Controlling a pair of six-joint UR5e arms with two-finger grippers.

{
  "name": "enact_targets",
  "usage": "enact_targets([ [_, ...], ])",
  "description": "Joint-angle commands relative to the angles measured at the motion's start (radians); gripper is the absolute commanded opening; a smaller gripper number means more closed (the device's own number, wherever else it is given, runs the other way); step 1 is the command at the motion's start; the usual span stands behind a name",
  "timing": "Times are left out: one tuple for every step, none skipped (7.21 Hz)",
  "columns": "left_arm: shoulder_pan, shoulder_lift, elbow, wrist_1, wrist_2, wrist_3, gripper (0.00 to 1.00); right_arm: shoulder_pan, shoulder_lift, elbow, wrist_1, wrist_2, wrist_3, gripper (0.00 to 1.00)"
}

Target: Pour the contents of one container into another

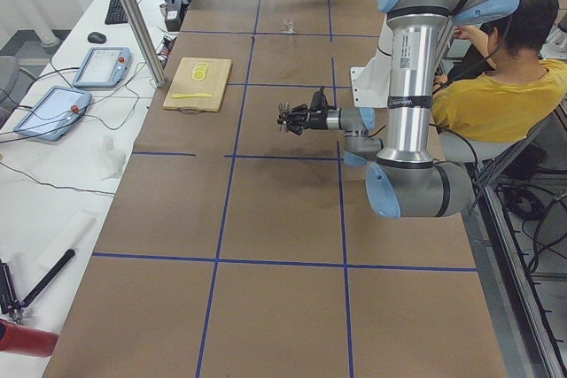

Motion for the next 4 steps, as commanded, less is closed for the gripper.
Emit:
enact_targets([
  [-0.008,-0.025,-0.001,0.007,-0.034,0.066,0.00,-0.095,-0.029,0.000,0.313,-0.028,0.296,1.00],
  [-0.031,-0.058,-0.001,0.004,-0.035,0.112,0.00,-0.173,-0.073,0.003,0.541,-0.065,0.518,1.00],
  [-0.042,-0.059,0.001,0.005,-0.035,0.119,0.00,-0.295,-0.150,0.002,0.774,-0.199,0.686,1.00],
  [-0.051,-0.062,0.002,0.005,-0.038,0.134,0.00,-0.380,-0.202,0.005,0.909,-0.317,0.744,1.00],
])
